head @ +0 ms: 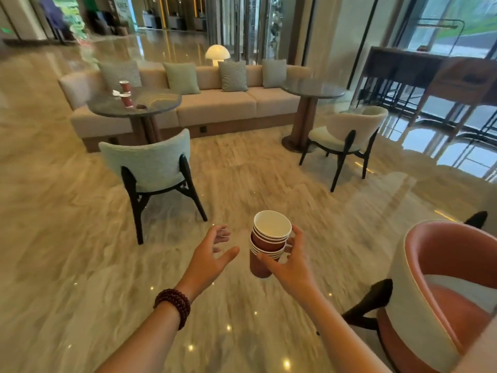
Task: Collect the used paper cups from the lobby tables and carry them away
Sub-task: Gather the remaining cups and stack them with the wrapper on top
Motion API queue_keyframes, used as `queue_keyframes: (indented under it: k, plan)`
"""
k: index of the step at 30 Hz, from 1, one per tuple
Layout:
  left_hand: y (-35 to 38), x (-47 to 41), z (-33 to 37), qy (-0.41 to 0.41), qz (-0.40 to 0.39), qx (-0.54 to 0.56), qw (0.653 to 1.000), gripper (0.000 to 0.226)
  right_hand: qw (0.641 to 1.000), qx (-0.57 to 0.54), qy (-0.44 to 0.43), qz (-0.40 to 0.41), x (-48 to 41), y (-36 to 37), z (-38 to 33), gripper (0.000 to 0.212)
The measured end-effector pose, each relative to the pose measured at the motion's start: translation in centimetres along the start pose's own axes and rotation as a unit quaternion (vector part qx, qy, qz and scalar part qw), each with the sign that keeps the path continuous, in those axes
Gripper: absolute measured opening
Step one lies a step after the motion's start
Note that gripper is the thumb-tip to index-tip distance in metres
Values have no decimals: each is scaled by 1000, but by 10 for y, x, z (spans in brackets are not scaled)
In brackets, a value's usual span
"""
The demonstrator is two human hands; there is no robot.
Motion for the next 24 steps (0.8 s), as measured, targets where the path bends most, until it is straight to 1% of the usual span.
queue_keyframes:
  k: [4,10,12,16,20,24]
  plan:
    - [-57,-8,-27,-16,58,-21,998,50,998,5,-15,-61,-32,60,-26,89]
    - [-131,-41,-69,-46,125,-32,991,48,989,10,-40,-142,-92,142,-68,87]
    - [-155,-58,-82,-58,143,-29,988,48,986,12,-49,-161,-115,168,-83,89]
    - [-207,-96,-111,-70,189,-32,979,46,975,19,-77,-206,-168,229,-117,84]
    - [-257,-126,-139,-88,235,-36,967,50,965,38,-91,-245,-212,286,-145,91]
    - [-307,-148,-168,-110,276,-33,954,50,954,46,-98,-279,-250,348,-172,86]
Point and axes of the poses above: each hand's wrist, its own x-axis away from the middle knuckle, its own y-axis out of the palm, z = x × y, the point moved 6 cm from there along -x, towards the middle knuckle, and after that the axes turned 12 degrees about y, right-handed, at the moved point
